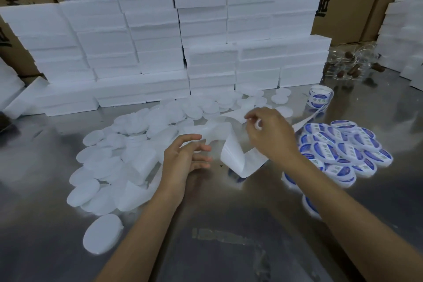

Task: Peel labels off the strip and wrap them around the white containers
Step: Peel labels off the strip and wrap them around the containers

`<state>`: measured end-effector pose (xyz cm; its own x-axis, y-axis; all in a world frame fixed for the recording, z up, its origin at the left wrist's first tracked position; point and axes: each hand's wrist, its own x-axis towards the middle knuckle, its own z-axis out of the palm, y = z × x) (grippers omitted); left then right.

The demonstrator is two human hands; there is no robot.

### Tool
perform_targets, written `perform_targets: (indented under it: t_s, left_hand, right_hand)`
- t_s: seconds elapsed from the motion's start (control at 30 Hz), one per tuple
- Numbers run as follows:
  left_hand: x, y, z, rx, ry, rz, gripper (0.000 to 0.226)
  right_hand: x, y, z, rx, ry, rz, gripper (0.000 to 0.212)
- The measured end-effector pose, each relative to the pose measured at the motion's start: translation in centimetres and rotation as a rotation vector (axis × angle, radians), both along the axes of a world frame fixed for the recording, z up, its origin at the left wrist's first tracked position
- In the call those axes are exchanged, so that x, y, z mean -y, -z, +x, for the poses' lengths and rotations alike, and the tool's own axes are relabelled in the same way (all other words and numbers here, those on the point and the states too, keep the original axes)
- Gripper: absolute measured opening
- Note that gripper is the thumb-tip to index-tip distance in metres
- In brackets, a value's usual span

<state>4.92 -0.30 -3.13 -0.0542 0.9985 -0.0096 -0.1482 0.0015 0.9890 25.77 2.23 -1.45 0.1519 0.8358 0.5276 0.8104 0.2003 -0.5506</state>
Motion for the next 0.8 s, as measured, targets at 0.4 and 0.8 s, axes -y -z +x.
perform_targets:
  t_s: [0.4,0.8]
  left_hand:
    - [-1.9,1.0,-0.2,-0.096,0.059,-0.002,0.025]
    - [-2.3,1.2,-0.4,-0.072,0.095,0.018,0.028]
  right_hand:
    - [-15.8,0.2,-5.3,0.061,-0.081,-0.417,0.034]
    - [-17.1,0.8,-5.6,0.054,-0.008,-0.310,0.013]
